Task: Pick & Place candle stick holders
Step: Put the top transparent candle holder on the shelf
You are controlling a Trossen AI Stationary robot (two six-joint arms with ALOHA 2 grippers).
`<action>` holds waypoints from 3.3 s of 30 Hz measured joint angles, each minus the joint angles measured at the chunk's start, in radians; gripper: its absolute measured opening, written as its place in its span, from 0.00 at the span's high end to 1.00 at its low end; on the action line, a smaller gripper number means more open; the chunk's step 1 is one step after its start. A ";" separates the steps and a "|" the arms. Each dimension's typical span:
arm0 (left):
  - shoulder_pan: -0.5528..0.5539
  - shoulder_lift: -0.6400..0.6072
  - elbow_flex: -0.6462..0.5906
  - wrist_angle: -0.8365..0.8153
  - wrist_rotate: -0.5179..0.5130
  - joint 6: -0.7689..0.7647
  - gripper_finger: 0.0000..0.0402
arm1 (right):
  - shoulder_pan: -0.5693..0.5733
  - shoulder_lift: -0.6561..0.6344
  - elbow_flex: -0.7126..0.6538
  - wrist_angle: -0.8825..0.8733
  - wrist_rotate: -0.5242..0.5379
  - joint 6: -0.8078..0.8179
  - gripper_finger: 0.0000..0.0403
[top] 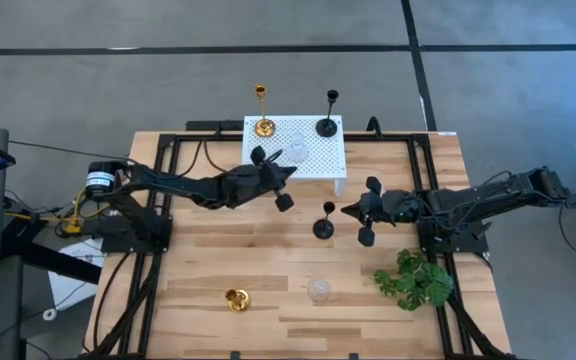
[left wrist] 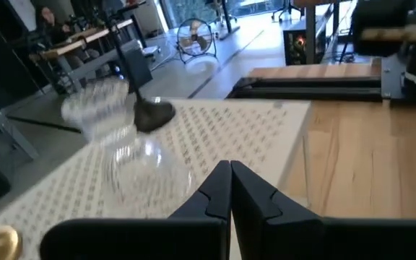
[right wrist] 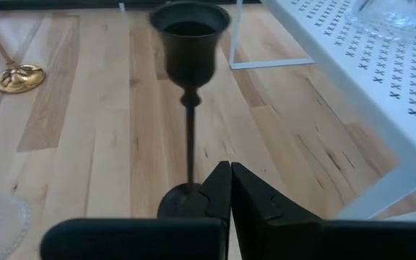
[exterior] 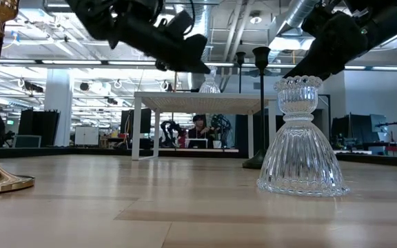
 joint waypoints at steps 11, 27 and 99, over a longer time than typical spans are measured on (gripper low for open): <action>0.015 -0.001 0.090 -0.150 -0.047 0.020 0.99 | -0.029 0.000 0.000 -0.019 0.000 0.002 1.00; 0.023 0.006 0.091 -0.155 -0.027 -0.013 0.99 | -0.029 0.000 0.000 -0.019 0.000 0.003 1.00; 0.280 0.176 0.197 -0.077 0.246 -0.096 0.99 | -0.030 0.000 0.000 -0.023 0.000 0.001 1.00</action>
